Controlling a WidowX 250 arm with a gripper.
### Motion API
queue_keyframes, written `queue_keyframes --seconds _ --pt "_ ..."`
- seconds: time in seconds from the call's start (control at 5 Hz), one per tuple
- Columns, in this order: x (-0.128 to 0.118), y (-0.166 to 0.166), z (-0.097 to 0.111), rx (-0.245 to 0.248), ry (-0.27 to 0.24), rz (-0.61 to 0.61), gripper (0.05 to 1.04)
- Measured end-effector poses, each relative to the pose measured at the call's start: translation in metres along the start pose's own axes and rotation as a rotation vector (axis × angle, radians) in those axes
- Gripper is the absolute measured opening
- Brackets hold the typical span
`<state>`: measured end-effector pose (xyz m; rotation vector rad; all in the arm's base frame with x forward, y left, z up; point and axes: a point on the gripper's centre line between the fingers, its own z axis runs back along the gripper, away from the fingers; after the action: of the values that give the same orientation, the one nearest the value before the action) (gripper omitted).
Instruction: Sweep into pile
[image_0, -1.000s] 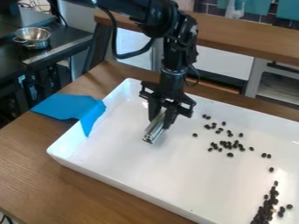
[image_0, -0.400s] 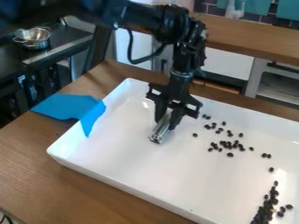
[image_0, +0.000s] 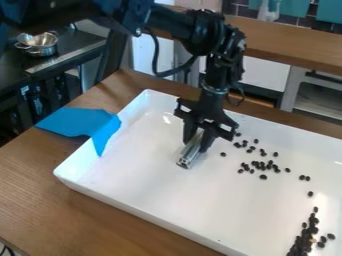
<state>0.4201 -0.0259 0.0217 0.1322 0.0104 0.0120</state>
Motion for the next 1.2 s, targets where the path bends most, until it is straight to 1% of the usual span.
queue_keyframes --seconds 0.4,0.6,0.8,1.0,1.2 --pt "-0.004 -0.015 0.001 -0.011 0.012 -0.01 0.373" --pt "-0.008 -0.048 0.008 -0.037 0.016 -0.06 0.373" --pt "-0.009 -0.065 0.012 -0.046 0.02 -0.085 0.373" --pt "-0.008 -0.072 0.012 -0.046 0.017 -0.09 0.373" --pt "-0.01 -0.086 0.013 -0.054 0.01 -0.121 0.373"
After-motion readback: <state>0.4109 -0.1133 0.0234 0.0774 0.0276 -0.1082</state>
